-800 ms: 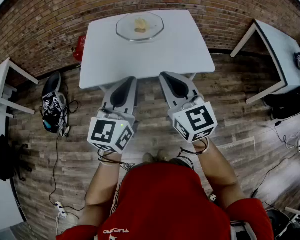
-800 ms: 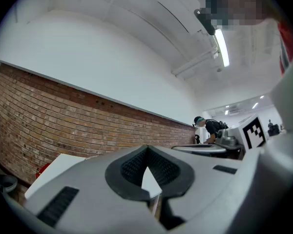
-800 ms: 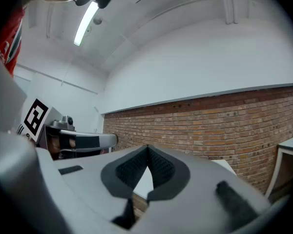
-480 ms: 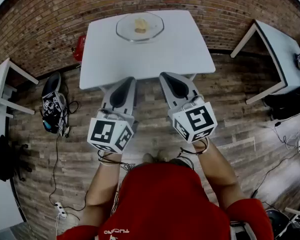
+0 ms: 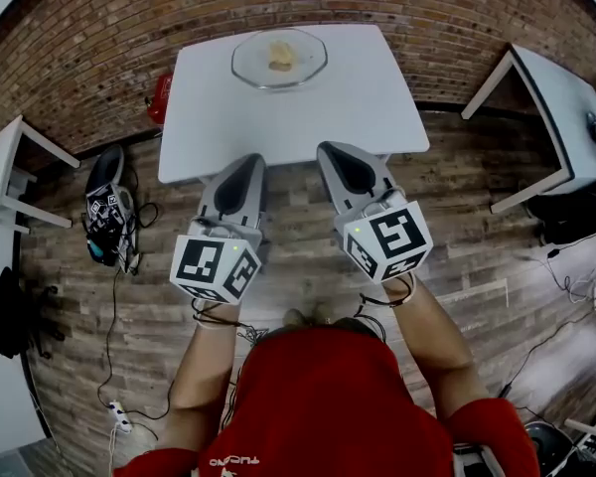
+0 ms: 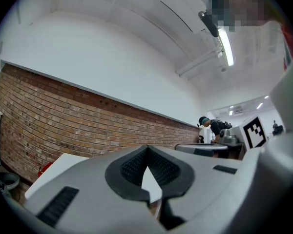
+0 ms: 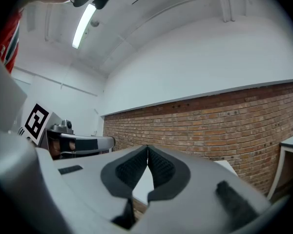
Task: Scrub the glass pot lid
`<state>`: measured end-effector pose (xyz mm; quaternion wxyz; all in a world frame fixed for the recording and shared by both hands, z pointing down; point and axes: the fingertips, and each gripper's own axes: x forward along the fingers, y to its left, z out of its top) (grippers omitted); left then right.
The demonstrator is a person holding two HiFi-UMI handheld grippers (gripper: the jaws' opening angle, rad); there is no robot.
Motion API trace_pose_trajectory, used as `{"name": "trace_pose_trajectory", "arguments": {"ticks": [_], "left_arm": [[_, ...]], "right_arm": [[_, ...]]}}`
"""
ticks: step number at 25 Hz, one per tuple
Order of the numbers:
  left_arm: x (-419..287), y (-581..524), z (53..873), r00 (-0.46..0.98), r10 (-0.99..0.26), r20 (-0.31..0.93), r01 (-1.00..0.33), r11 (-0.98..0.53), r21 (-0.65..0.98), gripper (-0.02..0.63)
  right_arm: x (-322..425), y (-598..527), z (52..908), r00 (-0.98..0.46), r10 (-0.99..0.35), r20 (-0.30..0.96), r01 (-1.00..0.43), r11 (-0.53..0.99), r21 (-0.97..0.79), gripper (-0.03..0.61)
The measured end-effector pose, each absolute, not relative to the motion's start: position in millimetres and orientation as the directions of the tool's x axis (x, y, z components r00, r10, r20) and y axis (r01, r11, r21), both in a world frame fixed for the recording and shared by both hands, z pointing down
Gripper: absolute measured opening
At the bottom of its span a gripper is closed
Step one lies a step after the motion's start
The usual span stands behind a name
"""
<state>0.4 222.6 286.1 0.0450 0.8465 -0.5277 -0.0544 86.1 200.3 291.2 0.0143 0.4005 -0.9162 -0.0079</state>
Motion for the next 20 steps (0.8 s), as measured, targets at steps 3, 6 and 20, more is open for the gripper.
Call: {"name": "trace_pose_trajectory", "arguments": {"ticks": [3,6,20], "left_arm": [[1.2,213.6,283.7,0.422,-0.905,-0.048,-0.895,-0.424,0.138,0.017],[5.8,205.3,279.7,0.404,-0.913,-0.052,-0.903,-0.407,0.135,0.017],[12.6,175.4,270.9,0.331,-0.942,-0.052,-0.936,-0.334,0.111,0.017]], "right_arm": [[90.3,191.7,289.4,-0.684,-0.729,0.023,-0.728,0.685,0.041,0.029],[98.2,180.9,290.0,-0.692,-0.721,0.031,-0.72,0.693,0.028,0.029],[116.3,137.0,292.6,-0.722,-0.691,0.038,-0.69,0.723,0.026,0.029]]}}
